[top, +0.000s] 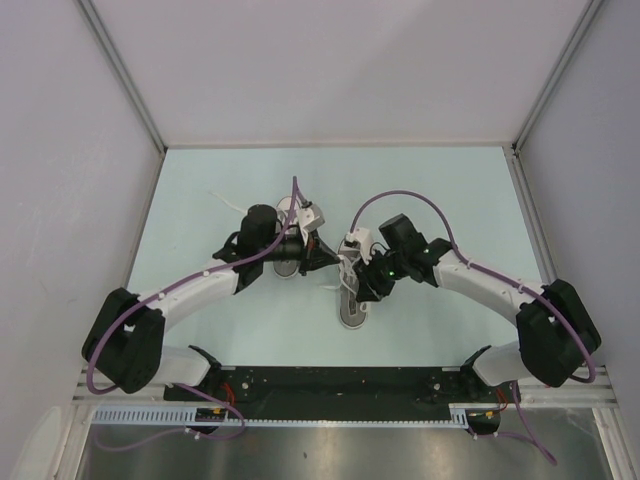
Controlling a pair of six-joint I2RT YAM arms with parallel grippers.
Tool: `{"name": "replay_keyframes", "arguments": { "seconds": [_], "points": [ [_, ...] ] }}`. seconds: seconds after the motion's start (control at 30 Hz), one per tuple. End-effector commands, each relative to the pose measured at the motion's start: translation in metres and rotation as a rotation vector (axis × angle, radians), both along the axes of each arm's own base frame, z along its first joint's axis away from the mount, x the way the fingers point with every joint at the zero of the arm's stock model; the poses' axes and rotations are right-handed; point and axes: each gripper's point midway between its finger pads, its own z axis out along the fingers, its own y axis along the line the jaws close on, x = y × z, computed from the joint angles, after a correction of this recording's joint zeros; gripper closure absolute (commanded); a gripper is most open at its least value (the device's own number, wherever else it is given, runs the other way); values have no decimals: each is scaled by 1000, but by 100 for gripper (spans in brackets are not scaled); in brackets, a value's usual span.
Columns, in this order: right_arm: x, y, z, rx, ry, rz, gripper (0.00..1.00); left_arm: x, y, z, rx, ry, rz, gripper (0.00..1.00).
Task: Tie the shoes
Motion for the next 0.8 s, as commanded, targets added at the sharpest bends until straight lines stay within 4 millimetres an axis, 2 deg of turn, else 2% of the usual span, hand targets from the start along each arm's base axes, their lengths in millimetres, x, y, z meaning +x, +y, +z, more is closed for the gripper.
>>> {"name": "replay_keyframes", "arguments": {
  "seconds": [0.0,0.03,0.07,0.13,0.4,0.53,0.77],
  "points": [
    [5,4,-1,4,-19,-3,76,7,-1,16,-42,-13,8,100],
    [5,3,-1,0,-23,-3,81,6,0,17,-43,-14,8,100],
    [5,1,-1,-4,-19,-5,91,6,1,17,-44,-9,9,100],
    [6,-2,0,-1,-12,-15,100,5,3,14,-34,2,13,100],
    [13,-10,18,41,-35,-70,100,1,24,-13,8,68,76,100],
    [16,-12,15,36,-30,-82,100,1,30,-31,40,113,112,100],
    [24,-8,11,36,-27,-123,100,11,45,-67,166,196,230,100]
  ]
}}
